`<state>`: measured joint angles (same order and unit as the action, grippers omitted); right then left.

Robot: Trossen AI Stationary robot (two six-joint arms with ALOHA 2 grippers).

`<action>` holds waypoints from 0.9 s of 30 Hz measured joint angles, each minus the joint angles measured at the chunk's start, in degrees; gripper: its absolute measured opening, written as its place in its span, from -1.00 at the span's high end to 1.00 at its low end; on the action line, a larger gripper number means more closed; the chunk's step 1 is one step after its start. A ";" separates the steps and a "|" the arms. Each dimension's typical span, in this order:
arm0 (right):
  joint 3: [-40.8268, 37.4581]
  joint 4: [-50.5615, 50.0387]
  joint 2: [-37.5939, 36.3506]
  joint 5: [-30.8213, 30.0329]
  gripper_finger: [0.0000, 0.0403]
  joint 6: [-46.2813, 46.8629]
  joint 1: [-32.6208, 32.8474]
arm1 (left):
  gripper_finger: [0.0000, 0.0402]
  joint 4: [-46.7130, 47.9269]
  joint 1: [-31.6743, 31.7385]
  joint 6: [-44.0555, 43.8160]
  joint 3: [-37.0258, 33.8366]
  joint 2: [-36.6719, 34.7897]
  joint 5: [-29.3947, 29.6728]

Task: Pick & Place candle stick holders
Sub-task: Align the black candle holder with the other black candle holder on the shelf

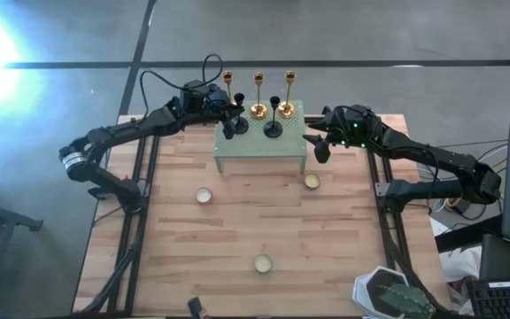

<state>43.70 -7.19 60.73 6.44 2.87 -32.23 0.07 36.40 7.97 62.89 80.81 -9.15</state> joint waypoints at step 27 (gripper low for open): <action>0.02 0.01 0.00 0.00 -0.04 0.11 0.00 | 0.91 -1.54 0.04 -2.01 -0.22 0.60 -1.97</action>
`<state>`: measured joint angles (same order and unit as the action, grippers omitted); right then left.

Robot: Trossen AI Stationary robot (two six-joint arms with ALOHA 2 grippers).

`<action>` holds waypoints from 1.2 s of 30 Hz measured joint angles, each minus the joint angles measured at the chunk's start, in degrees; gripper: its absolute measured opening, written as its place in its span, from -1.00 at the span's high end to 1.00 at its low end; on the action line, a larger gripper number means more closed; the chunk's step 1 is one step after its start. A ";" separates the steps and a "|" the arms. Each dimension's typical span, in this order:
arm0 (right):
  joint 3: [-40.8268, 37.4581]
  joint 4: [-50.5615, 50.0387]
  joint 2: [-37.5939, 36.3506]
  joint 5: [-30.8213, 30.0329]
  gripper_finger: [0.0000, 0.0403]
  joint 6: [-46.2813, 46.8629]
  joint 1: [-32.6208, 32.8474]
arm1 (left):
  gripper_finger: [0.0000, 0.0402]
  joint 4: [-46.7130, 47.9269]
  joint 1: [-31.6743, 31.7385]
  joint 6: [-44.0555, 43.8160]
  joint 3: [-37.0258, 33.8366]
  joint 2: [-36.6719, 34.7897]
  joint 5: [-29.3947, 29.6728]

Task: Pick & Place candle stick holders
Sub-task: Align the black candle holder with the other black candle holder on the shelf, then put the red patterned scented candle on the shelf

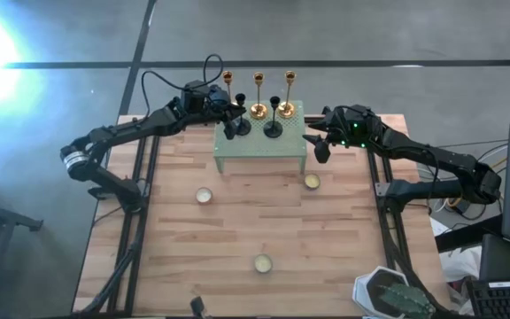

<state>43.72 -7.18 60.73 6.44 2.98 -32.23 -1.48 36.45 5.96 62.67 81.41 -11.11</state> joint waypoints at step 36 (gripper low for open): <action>0.00 0.01 0.00 0.00 -0.04 0.23 0.00 | 0.55 3.66 1.75 0.82 0.34 -3.21 -0.51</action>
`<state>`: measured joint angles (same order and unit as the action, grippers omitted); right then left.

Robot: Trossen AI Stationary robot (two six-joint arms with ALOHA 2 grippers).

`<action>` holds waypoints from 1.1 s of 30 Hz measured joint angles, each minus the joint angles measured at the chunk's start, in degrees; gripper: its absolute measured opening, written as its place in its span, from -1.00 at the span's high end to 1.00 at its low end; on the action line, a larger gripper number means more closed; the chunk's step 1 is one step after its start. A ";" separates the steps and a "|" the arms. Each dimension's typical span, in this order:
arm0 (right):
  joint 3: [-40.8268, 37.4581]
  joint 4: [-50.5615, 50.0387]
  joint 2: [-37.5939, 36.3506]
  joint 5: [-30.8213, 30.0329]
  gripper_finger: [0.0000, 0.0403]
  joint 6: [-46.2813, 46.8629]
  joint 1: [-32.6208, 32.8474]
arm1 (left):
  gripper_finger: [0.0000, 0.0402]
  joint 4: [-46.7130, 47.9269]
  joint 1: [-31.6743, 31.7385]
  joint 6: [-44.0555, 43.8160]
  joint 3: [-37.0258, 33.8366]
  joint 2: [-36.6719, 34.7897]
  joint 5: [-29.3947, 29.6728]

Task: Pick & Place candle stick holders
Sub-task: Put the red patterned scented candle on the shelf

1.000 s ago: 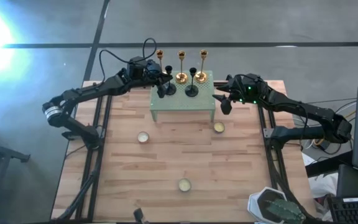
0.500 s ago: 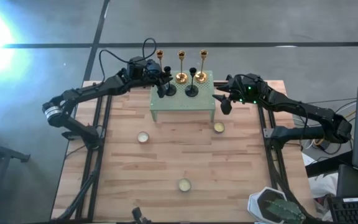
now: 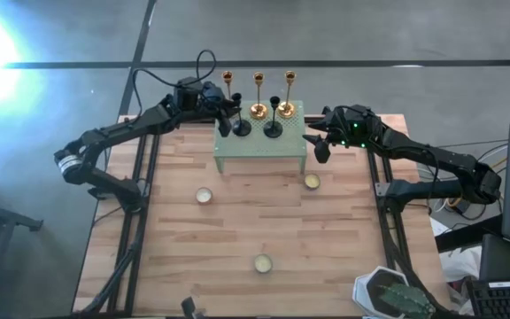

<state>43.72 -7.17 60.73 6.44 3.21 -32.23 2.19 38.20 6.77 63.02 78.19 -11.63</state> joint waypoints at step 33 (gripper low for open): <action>0.00 -6.23 -3.51 0.02 -0.04 1.28 0.35 | -0.33 40.04 0.00 -0.65 4.27 -16.27 1.21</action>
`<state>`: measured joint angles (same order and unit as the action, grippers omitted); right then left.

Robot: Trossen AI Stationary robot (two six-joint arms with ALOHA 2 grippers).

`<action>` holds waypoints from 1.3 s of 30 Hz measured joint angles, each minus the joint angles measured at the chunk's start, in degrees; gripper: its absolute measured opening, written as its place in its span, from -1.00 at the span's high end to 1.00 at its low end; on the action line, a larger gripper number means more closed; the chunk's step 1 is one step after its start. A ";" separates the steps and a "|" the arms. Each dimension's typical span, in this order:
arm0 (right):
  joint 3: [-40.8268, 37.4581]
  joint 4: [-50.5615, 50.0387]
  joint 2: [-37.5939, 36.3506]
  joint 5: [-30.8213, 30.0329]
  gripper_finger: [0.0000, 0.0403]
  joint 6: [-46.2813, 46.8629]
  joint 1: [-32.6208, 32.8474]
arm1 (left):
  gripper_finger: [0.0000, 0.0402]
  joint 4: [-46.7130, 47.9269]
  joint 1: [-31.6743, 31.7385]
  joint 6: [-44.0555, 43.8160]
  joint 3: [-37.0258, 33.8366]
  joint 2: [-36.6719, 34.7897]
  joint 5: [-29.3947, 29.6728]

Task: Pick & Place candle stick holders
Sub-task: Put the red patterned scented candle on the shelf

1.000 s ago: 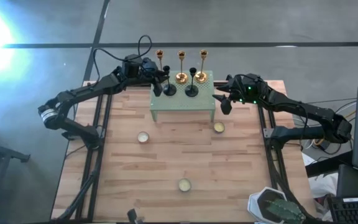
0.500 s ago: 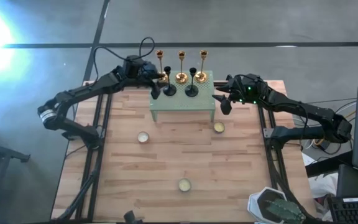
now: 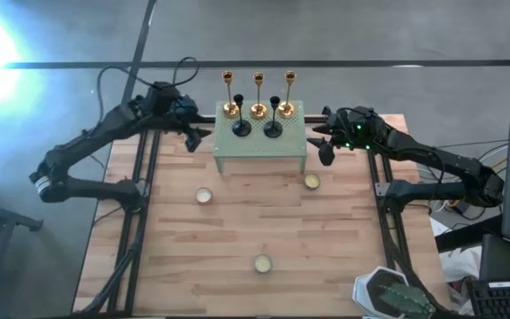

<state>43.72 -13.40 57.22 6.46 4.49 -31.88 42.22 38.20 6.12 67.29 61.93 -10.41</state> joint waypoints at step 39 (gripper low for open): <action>0.02 -23.61 -10.36 -19.60 0.39 33.12 42.66 | -0.34 -12.16 -25.97 -33.24 -32.19 -26.84 5.71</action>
<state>43.75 -37.01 46.87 -13.14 37.62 10.78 30.06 12.22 -27.12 35.09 35.09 -4.70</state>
